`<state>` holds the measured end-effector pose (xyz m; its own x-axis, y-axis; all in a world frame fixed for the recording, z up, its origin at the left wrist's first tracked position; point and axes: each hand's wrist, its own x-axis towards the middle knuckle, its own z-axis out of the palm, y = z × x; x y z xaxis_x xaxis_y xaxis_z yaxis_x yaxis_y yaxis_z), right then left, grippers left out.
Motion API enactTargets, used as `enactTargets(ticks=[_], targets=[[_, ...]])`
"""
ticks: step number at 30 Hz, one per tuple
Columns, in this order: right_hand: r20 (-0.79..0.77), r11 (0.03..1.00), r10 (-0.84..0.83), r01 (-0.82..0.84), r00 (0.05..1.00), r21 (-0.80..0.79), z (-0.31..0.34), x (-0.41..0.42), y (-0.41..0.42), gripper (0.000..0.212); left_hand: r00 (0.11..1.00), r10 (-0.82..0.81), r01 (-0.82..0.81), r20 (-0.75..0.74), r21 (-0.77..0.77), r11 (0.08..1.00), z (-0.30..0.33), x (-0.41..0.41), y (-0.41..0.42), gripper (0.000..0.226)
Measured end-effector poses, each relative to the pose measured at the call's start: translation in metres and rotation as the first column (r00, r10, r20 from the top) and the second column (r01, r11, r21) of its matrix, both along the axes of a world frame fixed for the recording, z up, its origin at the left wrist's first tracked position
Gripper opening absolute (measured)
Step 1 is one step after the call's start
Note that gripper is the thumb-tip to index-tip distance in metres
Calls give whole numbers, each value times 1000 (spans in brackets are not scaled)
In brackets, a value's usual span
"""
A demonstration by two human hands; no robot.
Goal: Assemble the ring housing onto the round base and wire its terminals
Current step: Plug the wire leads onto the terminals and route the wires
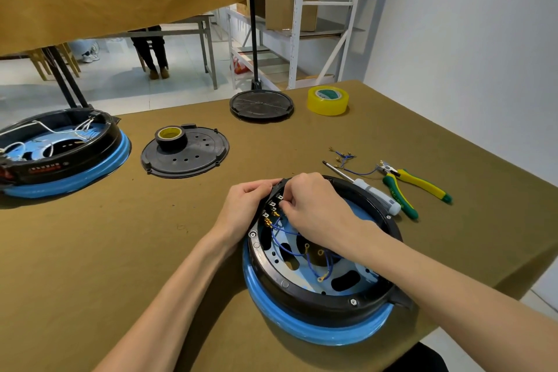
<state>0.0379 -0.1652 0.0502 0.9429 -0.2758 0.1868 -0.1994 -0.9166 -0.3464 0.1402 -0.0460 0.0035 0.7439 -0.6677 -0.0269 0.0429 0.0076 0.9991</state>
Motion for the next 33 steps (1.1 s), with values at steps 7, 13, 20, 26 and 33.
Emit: enactTargets(ticks=[7,13,20,26,33], targets=[[14,980,-58,54,998,192,3,-11,-24,16,999,-37,37,-13,-10,999,6,-1,2,37],[4,955,-107,102,994,278,1,-12,-27,28,1000,-29,29,-6,-13,1000,7,-1,2,36],[-20,969,-103,105,995,225,3,1,-23,20,1000,-17,17,26,4,1000,7,-1,3,31],[-21,982,-111,113,994,148,-2,6,-18,23,997,-22,21,70,21,1000,10,0,4,38],[-66,968,-145,156,987,195,4,2,-24,26,999,-30,30,41,15,999,12,-3,5,36]])
